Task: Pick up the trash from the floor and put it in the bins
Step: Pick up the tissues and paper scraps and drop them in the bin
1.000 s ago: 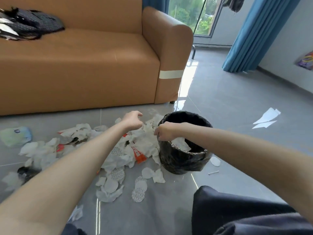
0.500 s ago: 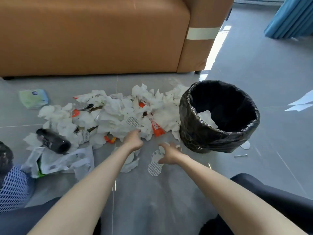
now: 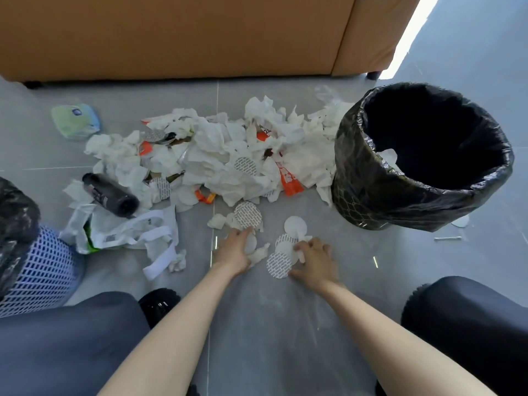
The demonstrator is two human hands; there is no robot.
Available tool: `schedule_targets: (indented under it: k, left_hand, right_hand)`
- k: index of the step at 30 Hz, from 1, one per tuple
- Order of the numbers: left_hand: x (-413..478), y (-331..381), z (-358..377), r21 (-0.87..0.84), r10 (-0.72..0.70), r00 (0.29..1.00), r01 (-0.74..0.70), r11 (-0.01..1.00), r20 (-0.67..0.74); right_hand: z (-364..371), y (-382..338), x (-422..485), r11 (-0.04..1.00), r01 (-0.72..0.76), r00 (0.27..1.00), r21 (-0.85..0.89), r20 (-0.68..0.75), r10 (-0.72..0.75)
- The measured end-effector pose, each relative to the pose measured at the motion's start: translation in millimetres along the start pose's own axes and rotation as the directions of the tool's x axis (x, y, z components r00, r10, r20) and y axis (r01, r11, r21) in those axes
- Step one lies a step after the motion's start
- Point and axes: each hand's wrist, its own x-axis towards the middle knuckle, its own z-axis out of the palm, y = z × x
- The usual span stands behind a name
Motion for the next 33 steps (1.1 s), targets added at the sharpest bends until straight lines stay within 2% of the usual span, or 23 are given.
schedule_targets:
  k: [3, 6, 8, 9, 11, 12, 14, 16, 21, 23, 29, 33]
  left_hand:
    - [-13.4, -1.0, 14.0, -0.017, 0.028, 0.996, -0.03, 0.999, -0.083]
    - [-22.1, 0.8, 22.0, 0.07, 0.0, 0.988, 0.011, 0.997, -0.156]
    - [-22.9, 0.5, 25.3, 0.071, -0.013, 0.986, 0.025, 0.997, -0.166]
    - [-22.7, 0.7, 25.9, 0.043, -0.021, 0.986, 0.028, 0.999, -0.165]
    - [-21.7, 1.4, 26.4, -0.011, -0.029, 0.989, 0.028, 1.0, -0.148]
    - [-21.5, 1.3, 27.2, -0.015, -0.024, 0.991, 0.022, 1.0, -0.13]
    - [-21.4, 0.8, 28.3, 0.017, 0.005, 0.995, -0.003, 1.0, -0.098]
    - [-22.0, -1.3, 30.6, 0.049, 0.022, 0.996, -0.018, 0.999, -0.088]
    - [-26.0, -2.4, 33.9, -0.053, -0.033, 0.992, 0.027, 0.998, -0.118]
    - [-26.7, -0.6, 33.7, -0.091, -0.047, 0.992, 0.036, 0.995, -0.115]
    - [-28.5, 2.7, 35.1, -0.225, -0.034, 0.994, 0.011, 0.974, -0.101]
    - [-29.4, 8.8, 26.3, -0.213, -0.021, 0.995, -0.001, 0.977, -0.101]
  right_hand:
    - [5.5, 10.0, -7.0, 0.999, 0.047, 0.998, 0.013, -0.037, -0.047]
    - [5.4, 19.0, -9.0, 0.995, 0.064, 0.993, 0.071, -0.102, -0.057]
    - [0.5, 15.9, -7.5, 0.977, 0.033, 0.985, 0.21, -0.174, 0.004]
    - [-2.0, 11.2, -5.4, 0.944, 0.013, 0.985, 0.329, -0.165, 0.044]
    - [-6.3, -2.4, -0.9, 0.835, -0.046, 0.998, 0.548, -0.008, 0.06]
    - [-4.9, -7.6, 2.0, 0.835, -0.066, 0.996, 0.547, 0.092, 0.019]
    - [0.8, -14.1, 5.2, 0.924, -0.042, 0.97, 0.381, 0.239, -0.054]
    - [7.8, -13.4, 3.9, 0.975, -0.019, 0.958, 0.22, 0.283, -0.045]
    - [19.7, -4.3, -1.0, 0.998, 0.062, 0.995, 0.016, 0.079, -0.063]
    - [19.9, -3.2, -0.8, 0.998, 0.055, 0.998, 0.0, 0.043, -0.055]
    - [16.4, -3.1, -1.7, 0.999, 0.042, 0.996, -0.01, 0.076, -0.041]
    - [16.1, 2.5, -4.2, 0.98, -0.023, 0.997, 0.198, 0.074, 0.009]
